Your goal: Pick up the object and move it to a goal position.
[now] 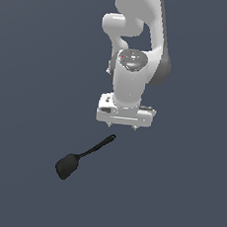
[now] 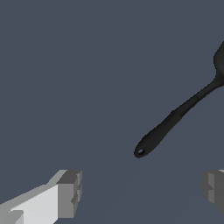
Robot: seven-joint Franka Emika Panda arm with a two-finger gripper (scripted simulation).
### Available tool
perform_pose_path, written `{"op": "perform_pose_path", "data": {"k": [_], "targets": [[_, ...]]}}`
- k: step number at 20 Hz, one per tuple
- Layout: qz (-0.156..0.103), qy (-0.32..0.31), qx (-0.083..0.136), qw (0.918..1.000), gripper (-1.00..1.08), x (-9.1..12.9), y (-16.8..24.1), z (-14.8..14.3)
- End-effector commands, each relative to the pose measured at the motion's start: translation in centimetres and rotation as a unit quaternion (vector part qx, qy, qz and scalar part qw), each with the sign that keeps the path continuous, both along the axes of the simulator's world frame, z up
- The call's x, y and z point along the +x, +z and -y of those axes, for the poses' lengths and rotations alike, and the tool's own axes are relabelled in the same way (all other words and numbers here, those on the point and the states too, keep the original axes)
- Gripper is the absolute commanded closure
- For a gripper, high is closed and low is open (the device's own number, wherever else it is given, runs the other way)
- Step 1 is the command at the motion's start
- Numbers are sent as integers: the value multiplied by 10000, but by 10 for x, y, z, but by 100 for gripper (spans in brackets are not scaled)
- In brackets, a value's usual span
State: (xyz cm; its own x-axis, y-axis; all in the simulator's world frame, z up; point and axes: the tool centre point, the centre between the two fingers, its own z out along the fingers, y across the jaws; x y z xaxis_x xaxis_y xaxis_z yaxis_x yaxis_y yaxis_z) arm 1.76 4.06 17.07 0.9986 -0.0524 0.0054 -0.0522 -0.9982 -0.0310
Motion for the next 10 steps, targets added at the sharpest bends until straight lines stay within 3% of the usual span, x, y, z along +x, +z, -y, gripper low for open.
{"op": "perform_pose_path", "data": {"k": [1, 6, 10], "targets": [[-16, -292, 6, 9996, -92, 6, -7, 10], [-49, -1082, 10, 9941, -92, 21, -28, 39], [-75, -1864, -9, 9824, -92, 34, -50, 69]]}}
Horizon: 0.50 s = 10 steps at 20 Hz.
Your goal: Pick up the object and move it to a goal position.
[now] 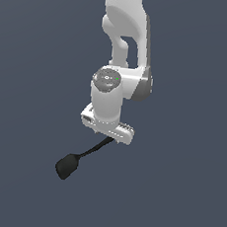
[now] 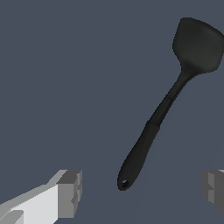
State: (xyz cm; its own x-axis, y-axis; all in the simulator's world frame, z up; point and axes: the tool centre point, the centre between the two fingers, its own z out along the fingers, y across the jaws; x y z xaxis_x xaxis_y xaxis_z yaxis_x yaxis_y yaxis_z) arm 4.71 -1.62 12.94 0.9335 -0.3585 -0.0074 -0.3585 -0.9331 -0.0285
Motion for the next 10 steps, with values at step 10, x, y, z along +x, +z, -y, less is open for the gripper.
{"op": "perform_pose_path", "data": {"k": [10], "targets": [[-45, -1718, -102, 9851, -92, 22, -50, 69]]}}
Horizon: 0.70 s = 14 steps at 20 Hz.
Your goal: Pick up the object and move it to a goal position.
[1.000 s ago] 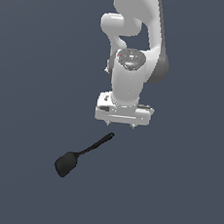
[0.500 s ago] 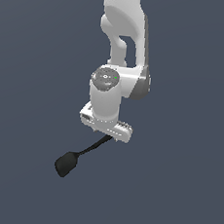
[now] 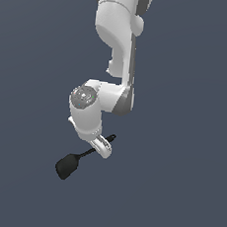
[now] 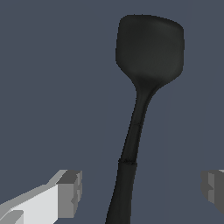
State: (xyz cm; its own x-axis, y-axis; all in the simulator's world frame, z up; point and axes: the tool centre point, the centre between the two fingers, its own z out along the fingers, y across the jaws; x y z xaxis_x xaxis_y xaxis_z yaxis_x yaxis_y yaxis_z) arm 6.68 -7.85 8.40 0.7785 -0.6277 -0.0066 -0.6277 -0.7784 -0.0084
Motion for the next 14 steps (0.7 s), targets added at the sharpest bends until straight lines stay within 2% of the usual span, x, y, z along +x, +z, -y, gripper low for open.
{"op": "perform_pose_path", "data": {"k": [1, 7, 14], "targets": [[0, -252, -22, 9997, -92, 3, -7, 10], [-4, -548, -51, 9985, -92, 5, -16, 22], [-7, -543, -51, 9985, -92, 5, -22, 22]]}}
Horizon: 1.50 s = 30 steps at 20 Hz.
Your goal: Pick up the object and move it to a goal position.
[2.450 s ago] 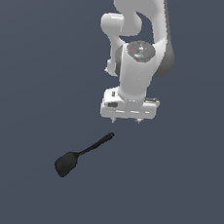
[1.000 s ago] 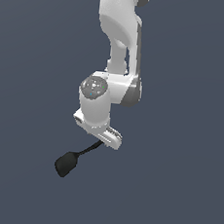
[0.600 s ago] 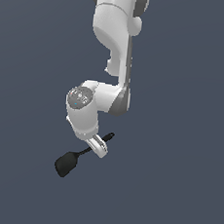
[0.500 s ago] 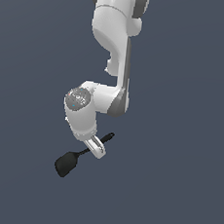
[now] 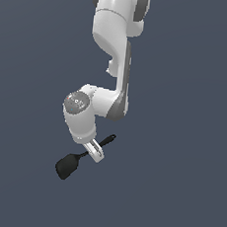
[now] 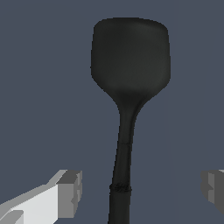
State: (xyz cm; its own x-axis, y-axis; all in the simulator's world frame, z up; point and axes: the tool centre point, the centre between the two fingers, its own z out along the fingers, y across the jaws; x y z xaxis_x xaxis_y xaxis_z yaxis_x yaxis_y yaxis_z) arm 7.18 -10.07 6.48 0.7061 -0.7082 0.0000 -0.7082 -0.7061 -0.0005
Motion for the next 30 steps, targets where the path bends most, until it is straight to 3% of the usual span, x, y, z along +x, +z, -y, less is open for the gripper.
{"op": "perform_pose_path", "data": {"k": [1, 8, 14, 15, 30], "targets": [[-5, -2, 0, 10000, -92, 0, -7, 0], [-2, -24, 0, 10000, -92, -1, -41, 0], [-2, -27, -1, 10000, -92, 0, -48, 1], [-2, -27, -1, 10000, 108, 0, -48, 1], [-2, -24, 0, 10000, 108, -2, -47, -5]]}}
